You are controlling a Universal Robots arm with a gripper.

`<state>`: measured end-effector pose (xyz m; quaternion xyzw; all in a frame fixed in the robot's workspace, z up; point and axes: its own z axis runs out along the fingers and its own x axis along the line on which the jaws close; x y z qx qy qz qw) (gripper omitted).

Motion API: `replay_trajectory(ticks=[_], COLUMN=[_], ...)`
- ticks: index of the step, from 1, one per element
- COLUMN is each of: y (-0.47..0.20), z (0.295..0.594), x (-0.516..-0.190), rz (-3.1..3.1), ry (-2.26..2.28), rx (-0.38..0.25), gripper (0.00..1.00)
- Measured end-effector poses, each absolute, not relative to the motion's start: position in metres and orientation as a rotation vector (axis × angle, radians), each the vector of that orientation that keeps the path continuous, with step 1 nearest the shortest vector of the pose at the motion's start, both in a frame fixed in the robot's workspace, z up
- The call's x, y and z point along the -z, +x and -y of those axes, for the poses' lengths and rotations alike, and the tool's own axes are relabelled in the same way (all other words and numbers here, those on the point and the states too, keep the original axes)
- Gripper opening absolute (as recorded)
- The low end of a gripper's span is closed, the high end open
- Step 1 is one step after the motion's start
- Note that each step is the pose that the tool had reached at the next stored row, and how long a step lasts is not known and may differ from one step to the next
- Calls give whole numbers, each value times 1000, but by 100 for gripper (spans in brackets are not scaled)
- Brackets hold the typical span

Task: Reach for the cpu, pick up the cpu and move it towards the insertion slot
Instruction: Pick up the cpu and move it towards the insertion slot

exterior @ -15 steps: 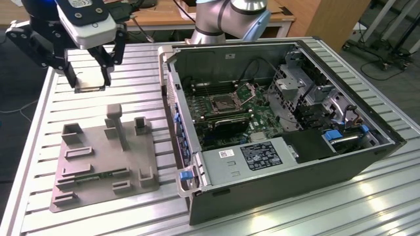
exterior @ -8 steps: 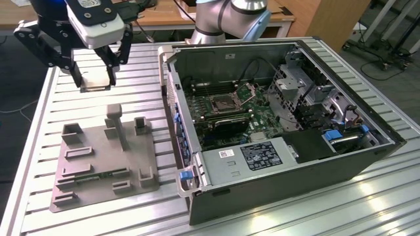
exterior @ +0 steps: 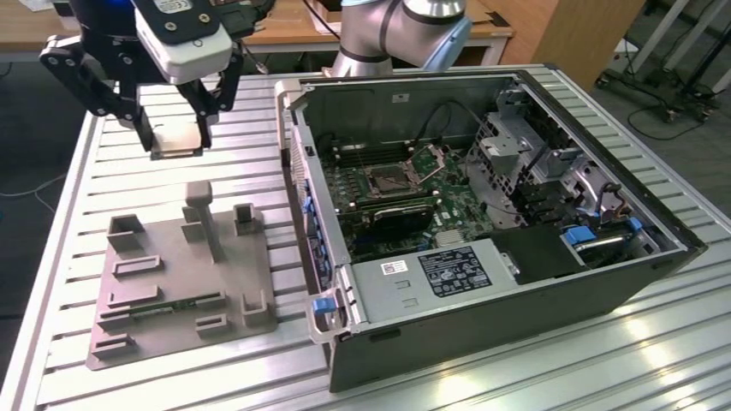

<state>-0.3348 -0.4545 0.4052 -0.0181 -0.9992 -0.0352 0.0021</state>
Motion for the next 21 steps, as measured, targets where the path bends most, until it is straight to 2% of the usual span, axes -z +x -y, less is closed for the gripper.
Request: replay_trajectory(ticks=[21], y=[-316], z=[454], x=[-405], rz=[3135], ry=[-57], rx=[110], gripper=[54])
